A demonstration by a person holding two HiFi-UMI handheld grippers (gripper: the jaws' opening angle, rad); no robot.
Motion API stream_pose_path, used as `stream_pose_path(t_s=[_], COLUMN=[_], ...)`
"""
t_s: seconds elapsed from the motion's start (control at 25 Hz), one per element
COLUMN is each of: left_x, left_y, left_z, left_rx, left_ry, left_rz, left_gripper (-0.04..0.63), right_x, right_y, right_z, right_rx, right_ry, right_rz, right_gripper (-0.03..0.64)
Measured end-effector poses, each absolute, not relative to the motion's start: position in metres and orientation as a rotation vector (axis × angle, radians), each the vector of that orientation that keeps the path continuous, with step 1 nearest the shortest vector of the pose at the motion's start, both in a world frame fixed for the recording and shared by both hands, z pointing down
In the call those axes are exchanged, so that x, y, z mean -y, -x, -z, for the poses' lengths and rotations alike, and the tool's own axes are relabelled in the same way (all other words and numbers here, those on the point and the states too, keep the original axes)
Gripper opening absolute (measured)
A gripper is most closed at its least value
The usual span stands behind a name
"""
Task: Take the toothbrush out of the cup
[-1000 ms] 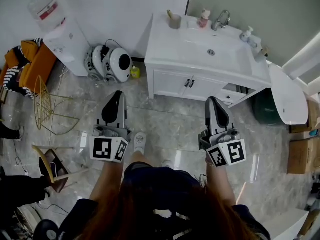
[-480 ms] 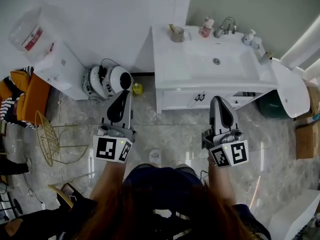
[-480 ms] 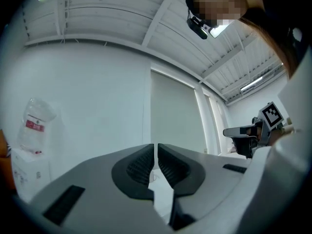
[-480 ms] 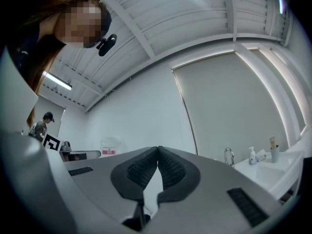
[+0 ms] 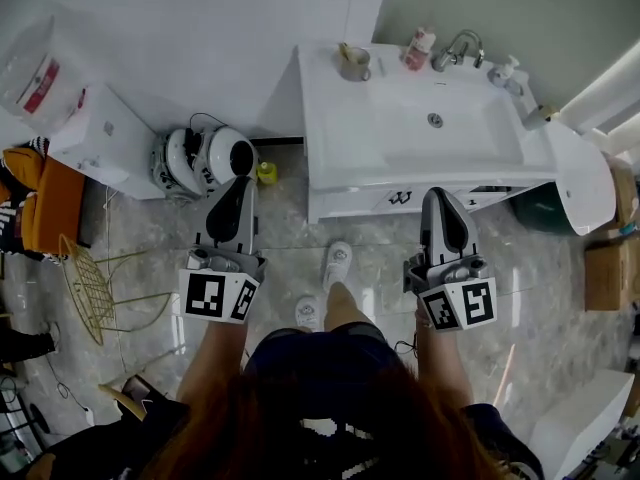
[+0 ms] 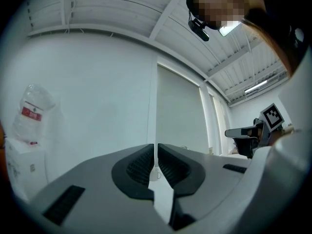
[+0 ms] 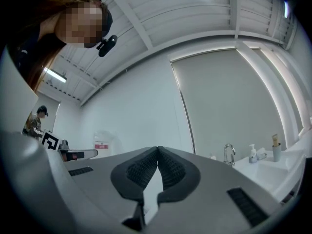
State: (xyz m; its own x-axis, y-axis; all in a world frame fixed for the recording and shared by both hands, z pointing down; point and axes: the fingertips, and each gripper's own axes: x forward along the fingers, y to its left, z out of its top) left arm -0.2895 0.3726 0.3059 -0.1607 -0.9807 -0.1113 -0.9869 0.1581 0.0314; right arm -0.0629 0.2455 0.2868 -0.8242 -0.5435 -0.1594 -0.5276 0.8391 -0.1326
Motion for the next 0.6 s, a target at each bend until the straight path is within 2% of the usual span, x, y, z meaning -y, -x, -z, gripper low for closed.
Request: stream_pose_path(t_s=[0.6], left_x=[-0.216], left_y=[0.354], left_z=[-0.291], left_rx=[-2.395], left_ry=[1.875], left_rz=[-0.143], left_gripper=[0.038], right_x=[-0.063], right_y=[0.164], right_z=[-0.271], right_rx=[-2.86], right_ry=[0.596], right_rz=[0.137], right_gripper=[0.014])
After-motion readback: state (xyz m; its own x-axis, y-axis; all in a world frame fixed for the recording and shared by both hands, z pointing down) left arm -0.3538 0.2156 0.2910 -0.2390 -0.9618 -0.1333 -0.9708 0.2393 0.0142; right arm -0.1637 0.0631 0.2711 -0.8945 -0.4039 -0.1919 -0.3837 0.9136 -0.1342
